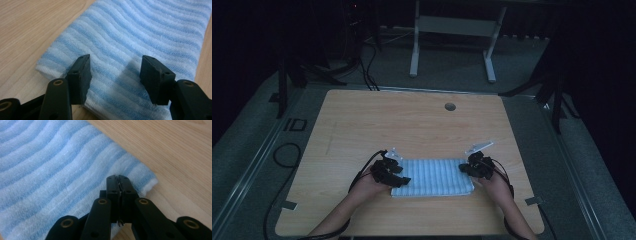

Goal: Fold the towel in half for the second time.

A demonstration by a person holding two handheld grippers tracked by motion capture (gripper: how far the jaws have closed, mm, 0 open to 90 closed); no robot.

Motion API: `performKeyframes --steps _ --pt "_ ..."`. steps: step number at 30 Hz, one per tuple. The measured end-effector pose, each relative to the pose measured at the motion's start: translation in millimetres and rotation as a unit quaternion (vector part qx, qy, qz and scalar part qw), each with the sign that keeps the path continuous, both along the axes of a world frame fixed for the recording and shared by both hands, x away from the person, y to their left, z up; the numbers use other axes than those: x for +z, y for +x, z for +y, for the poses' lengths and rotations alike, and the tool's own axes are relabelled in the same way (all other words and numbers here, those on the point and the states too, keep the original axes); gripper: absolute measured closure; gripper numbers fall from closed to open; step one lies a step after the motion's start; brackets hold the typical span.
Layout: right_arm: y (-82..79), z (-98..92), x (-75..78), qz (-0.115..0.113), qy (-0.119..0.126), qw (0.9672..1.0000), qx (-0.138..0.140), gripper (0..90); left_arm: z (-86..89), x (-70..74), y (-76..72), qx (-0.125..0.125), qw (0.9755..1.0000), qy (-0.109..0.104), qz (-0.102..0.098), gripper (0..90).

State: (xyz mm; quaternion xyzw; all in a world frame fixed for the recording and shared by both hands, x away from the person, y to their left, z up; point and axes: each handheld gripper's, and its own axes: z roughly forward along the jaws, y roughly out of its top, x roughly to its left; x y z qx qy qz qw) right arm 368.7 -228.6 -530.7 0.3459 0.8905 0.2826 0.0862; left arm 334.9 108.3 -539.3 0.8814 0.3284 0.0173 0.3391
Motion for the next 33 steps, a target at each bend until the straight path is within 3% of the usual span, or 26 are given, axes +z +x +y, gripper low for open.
performKeyframes --steps 4,7,11,14,15,17,18,20,26,33 --pt "-6.0 -3.7 5.4 0.008 0.009 0.9999 -0.009 86.1 0.5 10.2 -8.2 0.005 0.9999 -0.015 -0.006 40.0" --pt "-24.8 -4.1 18.1 0.008 0.041 0.9991 0.002 85.4 -1.9 21.2 -20.3 -0.004 0.9995 -0.027 -0.013 38.8" --pt "-56.1 -5.1 26.3 0.002 0.053 0.9984 0.020 85.4 -2.3 25.3 -36.4 -0.021 0.9992 -0.033 -0.011 38.4" --pt "-70.4 -6.7 22.7 0.007 0.045 0.9986 0.025 84.8 -1.9 21.3 -40.6 -0.023 0.9994 -0.024 -0.008 38.4" --pt "-75.1 -7.7 18.3 0.007 0.033 0.9991 0.025 84.7 -0.4 12.7 -42.8 -0.024 0.9997 -0.007 0.003 38.4" --pt "-75.7 -9.6 10.5 0.012 0.021 0.9995 0.021 84.7 0.2 3.2 -43.4 -0.018 0.9997 0.009 0.010 38.4" --pt "-74.5 -11.0 5.0 0.018 0.015 0.9996 0.015 84.7 1.9 0.5 -43.5 -0.014 0.9998 0.005 0.010 38.4" --pt "-71.6 -14.7 -1.5 0.026 0.038 0.9988 0.012 84.8 4.3 -0.2 -41.9 -0.009 0.9998 -0.007 0.014 38.7" --pt "-60.3 -8.0 -1.3 0.021 0.026 0.9992 0.020 84.7 7.5 -0.9 -32.3 -0.005 1.0000 0.000 0.001 38.9" --pt "-31.1 4.6 -1.3 0.025 0.025 0.9990 0.029 84.6 17.5 -1.5 -11.3 0.012 0.9999 0.002 -0.004 39.3"
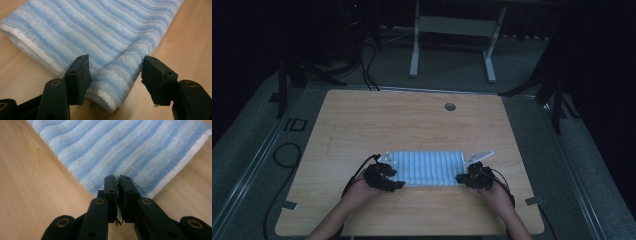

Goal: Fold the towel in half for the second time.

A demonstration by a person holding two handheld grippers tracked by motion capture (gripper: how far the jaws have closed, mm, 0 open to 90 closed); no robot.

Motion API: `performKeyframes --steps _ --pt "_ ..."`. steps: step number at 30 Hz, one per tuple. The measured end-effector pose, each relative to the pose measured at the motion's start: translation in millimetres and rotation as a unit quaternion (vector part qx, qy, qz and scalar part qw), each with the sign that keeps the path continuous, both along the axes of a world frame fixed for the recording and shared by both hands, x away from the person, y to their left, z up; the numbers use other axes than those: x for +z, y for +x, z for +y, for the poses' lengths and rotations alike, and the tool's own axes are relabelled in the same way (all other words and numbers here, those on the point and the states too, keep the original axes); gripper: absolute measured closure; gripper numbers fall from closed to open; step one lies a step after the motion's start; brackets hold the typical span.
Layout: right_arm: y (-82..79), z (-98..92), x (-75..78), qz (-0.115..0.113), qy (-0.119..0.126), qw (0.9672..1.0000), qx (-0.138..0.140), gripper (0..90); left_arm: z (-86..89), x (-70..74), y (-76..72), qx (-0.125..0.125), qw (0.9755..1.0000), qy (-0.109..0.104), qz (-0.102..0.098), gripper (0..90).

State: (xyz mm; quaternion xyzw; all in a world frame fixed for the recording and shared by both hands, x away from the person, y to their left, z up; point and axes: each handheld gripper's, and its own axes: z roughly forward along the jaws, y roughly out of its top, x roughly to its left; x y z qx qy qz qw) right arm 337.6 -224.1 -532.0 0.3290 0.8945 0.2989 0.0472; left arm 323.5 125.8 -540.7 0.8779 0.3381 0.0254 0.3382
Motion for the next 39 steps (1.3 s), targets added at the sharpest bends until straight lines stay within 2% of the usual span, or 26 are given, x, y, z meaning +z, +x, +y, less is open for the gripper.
performKeyframes --steps 1,2,3,6,8,13,14,17,23,29,31,32,36,39 --pt "0.0 0.0 0.0 0.000 0.000 1.0000 0.000 84.6 0.0 0.0 0.0 0.000 1.0000 0.000 0.000 39.3" --pt "3.4 1.8 0.3 -0.001 -0.003 1.0000 0.001 84.6 2.5 0.6 7.6 0.001 1.0000 0.007 -0.001 39.3" --pt "13.7 6.6 0.6 -0.003 -0.006 1.0000 -0.001 84.6 3.3 0.6 11.0 0.001 0.9999 0.010 -0.004 39.3" --pt "26.9 12.2 0.5 -0.001 -0.005 1.0000 -0.003 84.6 7.6 2.8 22.1 0.000 0.9997 0.026 -0.001 41.4" --pt "34.4 16.1 0.6 -0.001 -0.005 1.0000 0.002 84.3 10.4 3.5 28.9 0.000 0.9996 0.029 0.002 41.4" --pt "47.2 22.1 -0.1 -0.002 0.000 1.0000 -0.002 84.2 17.4 3.8 43.1 0.005 0.9996 0.024 0.011 41.2" --pt "50.3 23.5 -0.5 -0.004 0.001 1.0000 -0.003 84.3 20.9 3.9 50.2 0.007 0.9997 0.019 0.016 41.2" --pt "62.7 28.9 -0.2 -0.003 -0.001 1.0000 -0.006 84.3 25.8 3.5 58.4 0.003 0.9997 0.015 0.018 41.3" --pt "77.3 37.4 0.5 -0.002 -0.006 0.9999 -0.008 84.2 36.9 1.7 71.8 0.016 0.9996 -0.005 0.024 43.8" --pt "85.3 44.7 1.4 -0.002 -0.014 0.9999 -0.010 84.2 33.8 4.2 78.6 0.021 0.9994 0.025 0.015 43.6" --pt "85.8 45.3 1.3 -0.002 -0.013 0.9999 -0.011 84.2 32.8 4.4 78.7 0.021 0.9993 0.027 0.014 41.5" --pt "86.1 45.5 1.3 -0.002 -0.013 0.9999 -0.011 84.2 30.4 5.0 77.7 0.018 0.9991 0.037 0.010 41.5" --pt "85.2 43.5 2.0 0.003 -0.002 0.9998 -0.019 81.9 26.9 7.8 75.7 0.014 0.9985 0.053 0.004 39.3" --pt "84.3 40.9 6.4 -0.001 0.003 0.9998 -0.022 78.5 26.2 11.5 72.1 0.018 0.9986 0.049 -0.001 38.5"
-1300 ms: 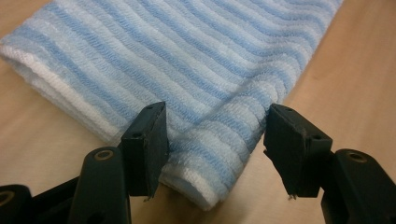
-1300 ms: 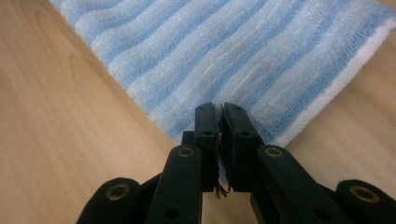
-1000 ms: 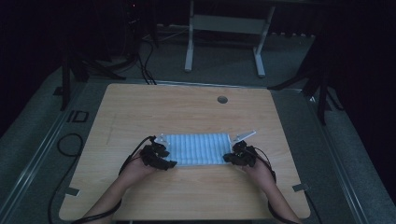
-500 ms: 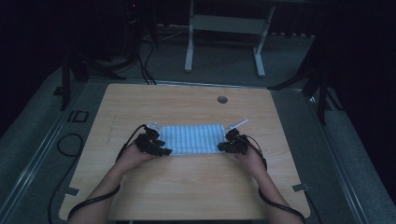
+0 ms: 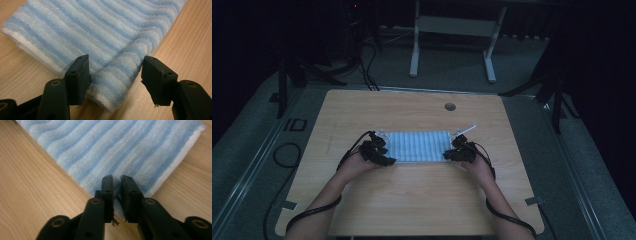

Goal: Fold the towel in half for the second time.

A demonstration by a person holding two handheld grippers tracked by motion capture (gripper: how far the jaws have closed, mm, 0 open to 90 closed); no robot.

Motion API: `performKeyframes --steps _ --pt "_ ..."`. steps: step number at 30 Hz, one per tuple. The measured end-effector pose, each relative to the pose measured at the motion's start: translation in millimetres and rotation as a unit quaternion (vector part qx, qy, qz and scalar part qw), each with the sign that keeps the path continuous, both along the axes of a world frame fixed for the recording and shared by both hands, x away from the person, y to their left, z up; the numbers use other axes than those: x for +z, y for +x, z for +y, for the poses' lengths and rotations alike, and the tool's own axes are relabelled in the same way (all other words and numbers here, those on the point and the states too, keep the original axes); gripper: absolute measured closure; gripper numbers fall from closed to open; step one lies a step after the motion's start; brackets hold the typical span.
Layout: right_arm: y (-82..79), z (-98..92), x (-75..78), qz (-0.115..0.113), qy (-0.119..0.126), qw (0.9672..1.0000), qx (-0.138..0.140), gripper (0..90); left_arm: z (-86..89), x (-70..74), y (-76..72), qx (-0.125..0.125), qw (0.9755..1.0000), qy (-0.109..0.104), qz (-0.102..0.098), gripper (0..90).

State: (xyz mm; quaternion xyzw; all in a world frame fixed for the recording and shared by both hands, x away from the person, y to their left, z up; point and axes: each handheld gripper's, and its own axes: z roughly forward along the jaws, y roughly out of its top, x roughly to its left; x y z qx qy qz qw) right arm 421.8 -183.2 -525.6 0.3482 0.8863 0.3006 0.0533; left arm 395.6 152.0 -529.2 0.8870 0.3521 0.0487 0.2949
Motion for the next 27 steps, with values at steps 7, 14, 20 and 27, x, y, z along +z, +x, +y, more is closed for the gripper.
performKeyframes --steps 7,14,20,27 --pt "-9.9 -0.3 19.1 -0.036 0.008 0.9986 0.038 54.4 1.6 10.1 -13.1 0.013 0.9992 -0.035 -0.015 26.8" --pt "-13.4 4.3 16.5 -0.047 0.029 0.9973 0.049 22.4 1.9 19.5 -28.4 0.016 0.9968 -0.048 -0.062 13.9" --pt "-17.8 6.4 12.1 -0.065 0.035 0.9960 0.051 13.3 12.5 14.9 -34.0 0.034 0.9954 -0.055 -0.071 7.9" --pt "-17.8 -5.1 13.8 -0.095 0.054 0.9935 0.031 12.6 32.2 1.0 -46.1 0.043 0.9945 -0.059 -0.074 1.9"
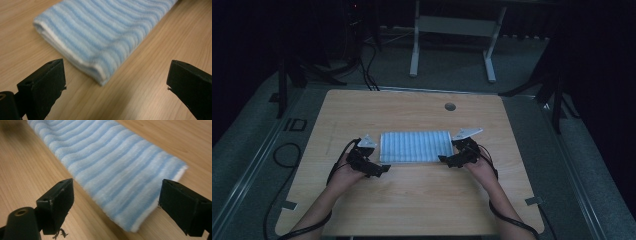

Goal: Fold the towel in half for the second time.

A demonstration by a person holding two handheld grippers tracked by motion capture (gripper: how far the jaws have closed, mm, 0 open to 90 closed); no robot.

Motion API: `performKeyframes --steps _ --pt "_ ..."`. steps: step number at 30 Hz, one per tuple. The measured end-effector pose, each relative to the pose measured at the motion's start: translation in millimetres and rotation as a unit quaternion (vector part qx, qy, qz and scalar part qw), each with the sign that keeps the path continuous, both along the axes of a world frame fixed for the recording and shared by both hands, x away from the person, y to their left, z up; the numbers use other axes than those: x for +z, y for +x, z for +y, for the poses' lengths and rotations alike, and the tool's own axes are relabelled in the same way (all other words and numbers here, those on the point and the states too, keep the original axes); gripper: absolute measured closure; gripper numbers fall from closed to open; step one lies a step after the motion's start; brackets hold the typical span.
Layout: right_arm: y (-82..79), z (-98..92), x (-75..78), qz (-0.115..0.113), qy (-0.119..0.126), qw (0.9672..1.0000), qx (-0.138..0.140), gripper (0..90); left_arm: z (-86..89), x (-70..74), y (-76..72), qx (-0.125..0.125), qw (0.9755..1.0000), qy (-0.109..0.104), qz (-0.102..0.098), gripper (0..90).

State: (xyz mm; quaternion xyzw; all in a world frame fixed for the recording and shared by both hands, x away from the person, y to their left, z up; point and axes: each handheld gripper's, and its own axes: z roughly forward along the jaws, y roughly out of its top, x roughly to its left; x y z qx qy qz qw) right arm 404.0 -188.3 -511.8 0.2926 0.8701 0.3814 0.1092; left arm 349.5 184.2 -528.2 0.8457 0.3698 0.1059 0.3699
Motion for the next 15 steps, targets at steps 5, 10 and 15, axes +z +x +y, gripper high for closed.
performKeyframes --steps 5,10,15 --pt "-1.6 -12.8 -1.7 -0.009 -0.005 0.9999 -0.013 12.7 12.8 -7.8 -7.0 0.012 0.9999 0.004 0.001 1.9" --pt "-3.2 -29.6 -8.0 -0.015 -0.006 0.9995 -0.026 13.5 26.8 -11.6 -14.5 0.041 0.9991 0.002 -0.009 1.9" --pt "-5.2 -48.3 -13.5 -0.009 -0.004 0.9987 -0.050 13.3 42.4 -15.7 -20.6 0.064 0.9978 0.010 -0.013 1.9"
